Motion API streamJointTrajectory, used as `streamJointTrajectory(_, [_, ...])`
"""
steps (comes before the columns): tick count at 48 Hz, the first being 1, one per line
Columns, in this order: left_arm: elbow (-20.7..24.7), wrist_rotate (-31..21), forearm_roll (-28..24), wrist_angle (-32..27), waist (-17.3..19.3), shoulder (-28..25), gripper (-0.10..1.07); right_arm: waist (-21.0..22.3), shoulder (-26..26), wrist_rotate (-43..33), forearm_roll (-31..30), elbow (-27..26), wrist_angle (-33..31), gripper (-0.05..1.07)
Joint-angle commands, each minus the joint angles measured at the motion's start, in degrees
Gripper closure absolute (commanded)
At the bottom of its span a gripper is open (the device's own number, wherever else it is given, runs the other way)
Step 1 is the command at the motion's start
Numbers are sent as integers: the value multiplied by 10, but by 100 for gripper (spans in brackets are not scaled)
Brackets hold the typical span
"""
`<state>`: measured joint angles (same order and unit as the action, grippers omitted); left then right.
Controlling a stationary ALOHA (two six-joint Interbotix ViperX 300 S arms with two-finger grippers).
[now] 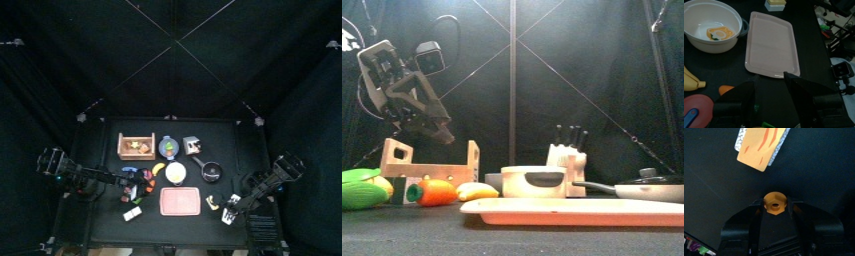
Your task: Grab yellow nut
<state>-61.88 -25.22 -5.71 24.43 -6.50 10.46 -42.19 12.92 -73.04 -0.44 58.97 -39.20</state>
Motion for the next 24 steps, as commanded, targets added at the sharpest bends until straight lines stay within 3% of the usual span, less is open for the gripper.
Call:
streamJointTrajectory(1, [8,0,1,3,0,2,15,-1,5,1,1,-5,-1,35])
streamJointTrajectory(24, [8,0,1,3,1,2,15,3,33,2,-3,-28,-47,41])
